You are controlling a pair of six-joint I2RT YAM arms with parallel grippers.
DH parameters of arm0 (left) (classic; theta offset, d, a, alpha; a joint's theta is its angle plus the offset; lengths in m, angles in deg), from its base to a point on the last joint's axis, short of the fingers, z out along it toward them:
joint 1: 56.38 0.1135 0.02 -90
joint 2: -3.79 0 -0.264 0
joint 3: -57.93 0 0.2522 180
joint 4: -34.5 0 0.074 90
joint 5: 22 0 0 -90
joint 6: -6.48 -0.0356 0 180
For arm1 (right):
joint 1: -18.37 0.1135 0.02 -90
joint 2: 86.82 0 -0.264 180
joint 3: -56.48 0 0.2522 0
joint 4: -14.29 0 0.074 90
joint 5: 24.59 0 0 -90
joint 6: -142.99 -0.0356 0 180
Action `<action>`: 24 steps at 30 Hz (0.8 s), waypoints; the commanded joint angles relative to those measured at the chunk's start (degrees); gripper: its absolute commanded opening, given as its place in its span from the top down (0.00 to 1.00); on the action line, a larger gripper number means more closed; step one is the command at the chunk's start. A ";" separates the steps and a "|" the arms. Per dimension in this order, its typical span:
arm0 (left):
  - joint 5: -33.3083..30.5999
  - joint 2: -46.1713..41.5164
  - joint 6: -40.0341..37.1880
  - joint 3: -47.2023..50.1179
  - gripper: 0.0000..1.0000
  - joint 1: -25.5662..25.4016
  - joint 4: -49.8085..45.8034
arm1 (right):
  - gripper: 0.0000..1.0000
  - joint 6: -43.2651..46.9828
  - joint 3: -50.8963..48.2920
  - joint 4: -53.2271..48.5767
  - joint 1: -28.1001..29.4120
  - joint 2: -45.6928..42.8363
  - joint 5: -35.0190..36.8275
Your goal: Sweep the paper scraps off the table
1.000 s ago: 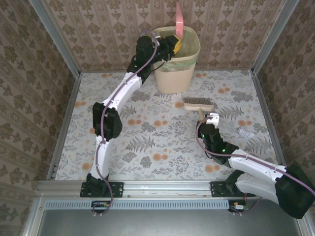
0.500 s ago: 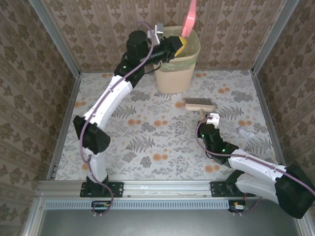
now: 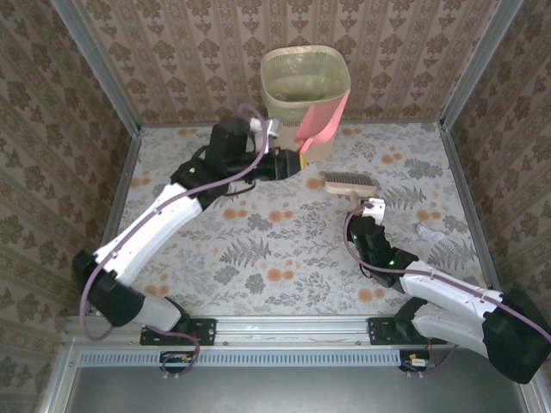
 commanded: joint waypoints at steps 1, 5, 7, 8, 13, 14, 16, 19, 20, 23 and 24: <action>-9.31 -7.59 -8.85 7.39 1.00 0.09 -6.04 | 1.00 -2.39 1.98 -0.93 -0.32 -2.07 3.46; -17.11 -14.41 -12.18 18.42 1.00 -0.09 -10.22 | 1.00 -3.33 2.15 -2.35 -0.42 -3.38 4.58; -19.08 -16.17 -12.76 22.83 1.00 -0.13 -11.63 | 1.00 -3.51 1.99 -2.52 -0.43 -4.01 5.12; -19.27 -16.79 -12.72 25.04 1.00 -0.27 -11.62 | 1.00 -3.51 1.83 -2.40 -0.43 -4.20 5.38; -20.13 -16.48 -12.70 32.23 1.00 -3.10 -9.83 | 1.00 -3.68 1.79 -1.96 -0.52 -3.62 5.71; -20.74 -15.92 -12.93 33.25 1.00 -4.03 -9.45 | 1.00 -3.86 2.05 -2.21 -0.52 -3.23 5.73; -21.51 -14.62 -13.56 34.62 1.00 -5.81 -8.55 | 1.00 -4.30 2.56 -2.98 -0.52 -2.56 5.92; -23.10 -12.61 -14.19 36.36 1.00 -8.43 -6.95 | 1.00 -4.74 3.20 -4.17 -0.52 -1.94 6.99; -23.72 -12.22 -14.28 37.33 1.00 -9.43 -6.19 | 1.00 -4.87 3.21 -4.29 -0.52 -1.84 7.56; -24.10 -10.89 -14.72 41.25 1.00 -11.02 -2.88 | 1.00 -6.34 3.53 -5.90 -0.59 -1.92 9.54; -24.54 -10.41 -14.86 42.02 1.00 -11.30 -2.45 | 1.00 -6.65 3.93 -6.94 -0.61 -2.13 9.98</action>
